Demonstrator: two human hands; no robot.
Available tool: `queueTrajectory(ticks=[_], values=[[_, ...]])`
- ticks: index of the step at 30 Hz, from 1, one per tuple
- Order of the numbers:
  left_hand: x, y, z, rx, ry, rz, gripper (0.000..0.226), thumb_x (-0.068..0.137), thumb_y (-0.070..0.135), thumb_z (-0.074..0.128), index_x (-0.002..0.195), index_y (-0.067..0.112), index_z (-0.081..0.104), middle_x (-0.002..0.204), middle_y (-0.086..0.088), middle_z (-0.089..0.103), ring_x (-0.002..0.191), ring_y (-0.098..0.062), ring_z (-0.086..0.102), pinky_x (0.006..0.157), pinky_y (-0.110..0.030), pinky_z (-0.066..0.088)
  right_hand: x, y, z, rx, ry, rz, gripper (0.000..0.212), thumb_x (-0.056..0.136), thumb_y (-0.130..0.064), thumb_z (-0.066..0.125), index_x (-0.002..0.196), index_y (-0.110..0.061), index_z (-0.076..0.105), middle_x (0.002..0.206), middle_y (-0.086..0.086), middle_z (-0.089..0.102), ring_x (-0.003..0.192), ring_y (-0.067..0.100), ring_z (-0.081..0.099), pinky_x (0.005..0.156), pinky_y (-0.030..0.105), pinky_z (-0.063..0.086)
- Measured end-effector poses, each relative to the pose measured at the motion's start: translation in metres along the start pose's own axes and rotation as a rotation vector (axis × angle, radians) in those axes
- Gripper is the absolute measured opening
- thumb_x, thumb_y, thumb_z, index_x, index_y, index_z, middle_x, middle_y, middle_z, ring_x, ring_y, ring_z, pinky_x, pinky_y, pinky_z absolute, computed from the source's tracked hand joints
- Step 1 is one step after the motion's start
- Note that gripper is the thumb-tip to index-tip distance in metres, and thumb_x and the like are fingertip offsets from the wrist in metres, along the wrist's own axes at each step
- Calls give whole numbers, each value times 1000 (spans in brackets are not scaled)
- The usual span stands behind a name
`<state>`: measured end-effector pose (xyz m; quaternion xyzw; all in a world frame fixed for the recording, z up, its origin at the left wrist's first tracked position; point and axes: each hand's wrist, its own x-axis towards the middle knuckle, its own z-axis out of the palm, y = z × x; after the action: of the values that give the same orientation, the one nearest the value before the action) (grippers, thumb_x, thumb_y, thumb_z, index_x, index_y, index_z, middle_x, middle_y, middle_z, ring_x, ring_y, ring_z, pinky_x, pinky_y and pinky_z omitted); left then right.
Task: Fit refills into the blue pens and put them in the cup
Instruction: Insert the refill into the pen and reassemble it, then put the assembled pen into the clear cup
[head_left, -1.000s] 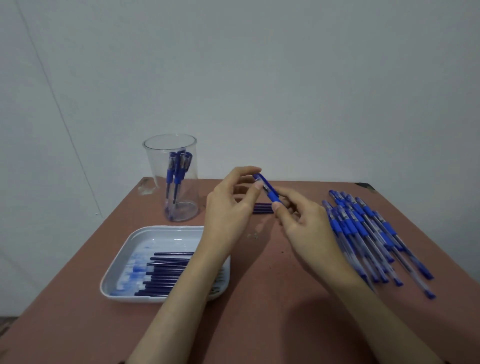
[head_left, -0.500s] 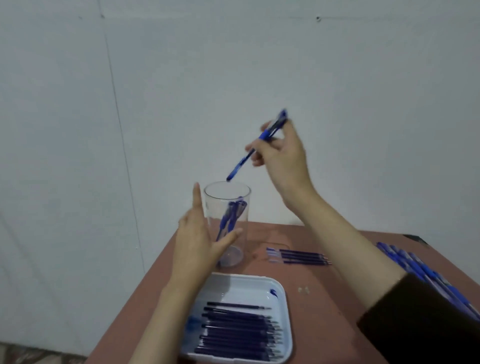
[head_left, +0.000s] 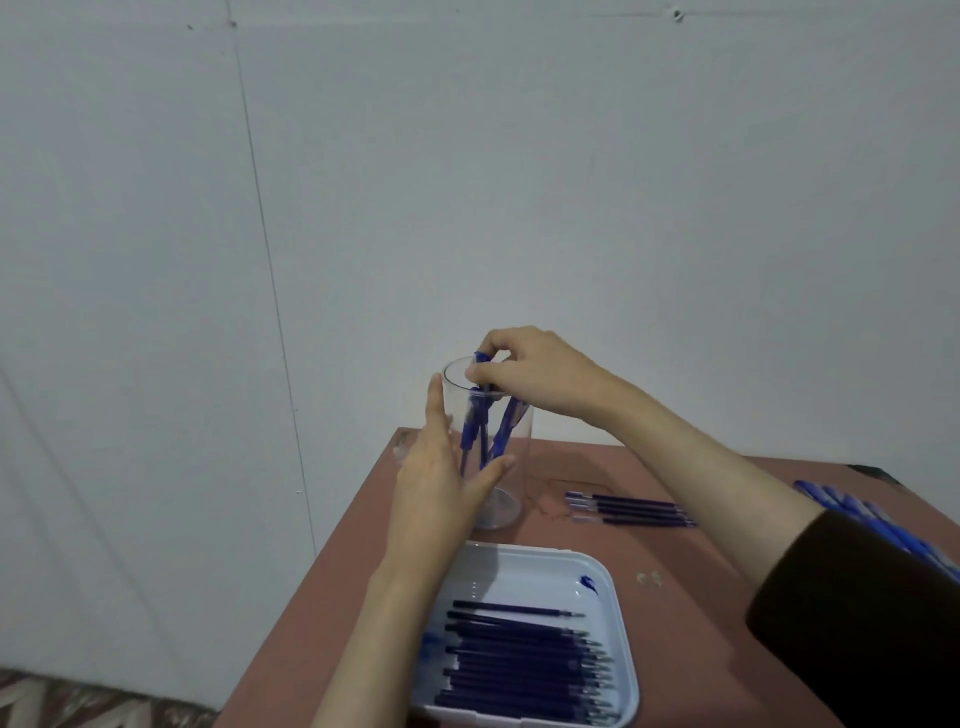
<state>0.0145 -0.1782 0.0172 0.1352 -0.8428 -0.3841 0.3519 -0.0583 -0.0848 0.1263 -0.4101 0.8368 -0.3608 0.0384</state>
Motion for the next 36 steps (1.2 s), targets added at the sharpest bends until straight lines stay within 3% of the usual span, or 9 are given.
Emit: queueTrajectory(ticks=[5,9,13,15,18,21,26,32,36], values=[[-3,2,-1,20,-3,8,104,79,41,72,150,28,-2,79,25,38,82,1,47,58,-3,38,-2,-2,-3,-115,-70,-30,30,93,-36,55,94,-10,71,93,1,71,85,16,65,77,24,48],[-3,2,1,39,13,-13,104,79,43,71,150,29,-4,115,-1,59,105,-13,57,71,-15,35,-2,0,-5,-142,-48,-59,26,93,-34,56,95,-14,72,87,-4,68,77,9,57,64,19,42],[-4,1,0,51,9,-16,107,78,44,72,150,28,-5,126,-7,57,114,-19,54,78,-20,36,-8,12,-4,-54,100,-124,21,92,-33,57,109,-25,67,108,-4,65,101,8,58,88,23,45],[-7,3,-3,60,66,47,104,79,41,72,151,25,-1,141,-5,46,126,-24,45,93,-27,40,-17,20,-9,-19,222,-150,23,92,-32,58,113,-27,64,115,-4,62,110,8,54,94,24,42],[-15,14,-6,119,284,197,77,86,29,66,148,17,23,147,-10,38,130,-27,38,105,-36,34,-41,37,-23,5,299,-91,21,92,-27,59,111,-24,66,104,-5,63,97,6,55,78,5,38],[-31,40,3,108,429,347,49,88,23,54,135,11,47,134,-11,50,122,-22,42,103,-21,28,-72,68,-42,-17,287,38,18,90,-26,61,107,-25,66,92,-4,65,82,8,58,64,5,40],[-61,80,59,0,160,454,34,84,24,47,111,13,65,117,-7,58,111,-15,48,98,-12,28,-121,127,-75,-227,243,362,17,87,-23,63,104,-23,63,85,-5,63,83,19,64,67,27,45],[-86,104,114,-18,-45,512,28,81,20,47,98,15,68,113,-4,59,102,-18,52,86,-19,39,-159,174,-96,-625,98,636,18,87,-31,58,100,-18,58,112,5,61,100,25,57,81,32,46],[-93,106,116,-4,-60,575,28,84,20,44,97,14,68,109,-2,60,100,-16,51,82,-19,39,-168,177,-102,-637,101,687,21,90,-36,54,85,-15,50,97,4,54,99,27,58,74,31,41]])
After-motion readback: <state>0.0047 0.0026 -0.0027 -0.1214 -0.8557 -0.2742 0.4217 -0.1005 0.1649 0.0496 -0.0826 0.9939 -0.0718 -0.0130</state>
